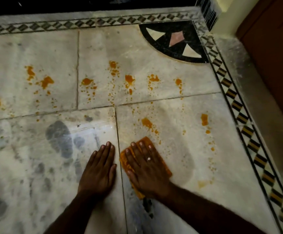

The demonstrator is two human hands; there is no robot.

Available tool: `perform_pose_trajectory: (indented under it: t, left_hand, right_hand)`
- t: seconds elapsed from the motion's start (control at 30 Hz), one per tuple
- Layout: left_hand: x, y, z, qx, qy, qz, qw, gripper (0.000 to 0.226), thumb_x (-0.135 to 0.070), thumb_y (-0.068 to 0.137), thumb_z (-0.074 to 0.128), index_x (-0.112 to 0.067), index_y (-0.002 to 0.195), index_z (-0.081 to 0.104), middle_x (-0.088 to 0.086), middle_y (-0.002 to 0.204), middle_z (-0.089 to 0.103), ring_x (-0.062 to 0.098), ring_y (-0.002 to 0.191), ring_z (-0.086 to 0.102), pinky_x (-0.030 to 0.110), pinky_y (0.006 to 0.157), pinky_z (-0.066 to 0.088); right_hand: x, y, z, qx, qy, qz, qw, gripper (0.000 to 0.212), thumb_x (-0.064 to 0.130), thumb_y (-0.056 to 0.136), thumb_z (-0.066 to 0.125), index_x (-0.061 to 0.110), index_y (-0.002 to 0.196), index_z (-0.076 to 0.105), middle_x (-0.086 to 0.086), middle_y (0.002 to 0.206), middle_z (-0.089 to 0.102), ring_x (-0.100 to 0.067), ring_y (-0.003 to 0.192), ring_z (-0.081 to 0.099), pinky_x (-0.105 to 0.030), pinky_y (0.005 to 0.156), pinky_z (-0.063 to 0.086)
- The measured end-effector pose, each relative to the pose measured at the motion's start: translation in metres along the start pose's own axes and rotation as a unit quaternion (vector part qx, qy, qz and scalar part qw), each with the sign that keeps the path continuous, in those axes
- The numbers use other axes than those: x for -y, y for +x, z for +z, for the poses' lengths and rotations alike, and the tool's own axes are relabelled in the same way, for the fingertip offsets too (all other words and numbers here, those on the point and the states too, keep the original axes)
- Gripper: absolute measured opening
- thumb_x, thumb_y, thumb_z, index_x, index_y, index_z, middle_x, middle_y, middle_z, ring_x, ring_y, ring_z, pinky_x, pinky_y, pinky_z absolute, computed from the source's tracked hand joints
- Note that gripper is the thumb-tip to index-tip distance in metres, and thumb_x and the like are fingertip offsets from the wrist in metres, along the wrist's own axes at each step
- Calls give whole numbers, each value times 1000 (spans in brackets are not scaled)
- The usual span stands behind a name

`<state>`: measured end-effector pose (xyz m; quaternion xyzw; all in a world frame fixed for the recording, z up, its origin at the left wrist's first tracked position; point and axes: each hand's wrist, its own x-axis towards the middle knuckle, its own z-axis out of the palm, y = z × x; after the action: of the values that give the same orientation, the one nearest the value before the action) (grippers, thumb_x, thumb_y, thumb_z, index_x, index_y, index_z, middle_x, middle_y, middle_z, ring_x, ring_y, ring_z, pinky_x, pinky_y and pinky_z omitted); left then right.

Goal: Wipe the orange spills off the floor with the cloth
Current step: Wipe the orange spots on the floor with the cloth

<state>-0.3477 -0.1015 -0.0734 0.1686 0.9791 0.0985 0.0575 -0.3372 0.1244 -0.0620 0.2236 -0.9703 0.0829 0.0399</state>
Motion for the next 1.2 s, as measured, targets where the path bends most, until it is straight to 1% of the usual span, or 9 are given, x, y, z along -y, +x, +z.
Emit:
perform_pose_trajectory:
  t: [0.17, 0.37, 0.5, 0.63, 0.7, 0.8, 0.93, 1.07, 1.2]
  left_hand:
    - [0, -2, 3, -1, 14, -10, 1000, 62, -40, 104, 25, -9, 158, 23, 7, 168, 16, 21, 155, 13, 43, 125, 16]
    - [-8, 2, 0, 12, -3, -58, 998, 63, -47, 105, 14, -21, 161, 1, -2, 169, -2, 11, 155, -5, 34, 125, 1]
    - [-24, 6, 5, -10, -14, -112, 994, 65, -50, 104, 7, -18, 161, 3, 0, 169, -4, 10, 154, -11, 32, 124, -8]
    - [-48, 26, 9, -17, -17, -126, 992, 68, -46, 104, 12, -7, 159, 14, 8, 167, 5, 21, 155, 5, 36, 125, -5]
    - [-66, 41, 9, -21, -24, -95, 995, 66, -43, 103, 20, -6, 158, 19, 10, 166, 12, 23, 154, 13, 36, 124, 0]
    - [-86, 51, 9, -19, -35, -80, 996, 63, -41, 104, 20, -9, 158, 15, 9, 166, 11, 23, 154, 11, 38, 123, 5]
    - [-83, 49, 13, -23, -9, -78, 997, 62, -40, 104, 24, -8, 158, 21, 11, 166, 16, 25, 154, 16, 44, 123, 10]
    - [-83, 51, 15, -23, -2, -79, 997, 64, -41, 104, 21, -8, 158, 18, 9, 166, 12, 24, 154, 14, 45, 124, 8]
    - [-84, 49, 15, -24, 7, -79, 997, 65, -42, 104, 18, -7, 158, 16, 9, 167, 11, 24, 155, 12, 42, 125, 3]
  right_hand:
    - [12, 42, 4, -11, 21, 26, 999, 59, 42, 106, 37, 16, 159, 36, -14, 165, 33, -36, 155, 23, -58, 122, 24]
    - [-23, 84, 4, 0, 13, 45, 999, 60, 44, 104, 37, 18, 157, 39, -13, 163, 37, -36, 152, 30, -57, 123, 23]
    - [-100, 66, -13, -3, -42, 156, 987, 58, 40, 106, 34, 18, 159, 34, -16, 163, 36, -39, 151, 31, -57, 123, 23]
    - [-117, -30, -24, 22, -65, 270, 960, 62, 43, 106, 21, 15, 162, 23, -15, 168, 23, -38, 156, 20, -57, 123, 20]
    - [-77, -71, -21, 33, -79, 260, 962, 61, 38, 107, 18, 9, 162, 23, -19, 168, 20, -43, 155, 17, -61, 121, 23]
    - [-23, -82, -17, 37, -55, 183, 981, 62, 35, 105, 31, 11, 162, 23, -18, 168, 23, -43, 155, 17, -64, 119, 27]
    - [-43, -18, -13, 4, -24, 109, 994, 61, 40, 104, 41, 19, 160, 32, -11, 166, 31, -35, 155, 23, -57, 121, 27]
    - [-110, 16, -17, 30, -32, 193, 980, 60, 44, 103, 33, 23, 160, 34, -8, 166, 32, -32, 155, 25, -53, 124, 22]
    - [-143, -32, -28, 14, -65, 326, 943, 63, 43, 102, 31, 21, 161, 29, -10, 167, 30, -33, 154, 28, -55, 124, 23]
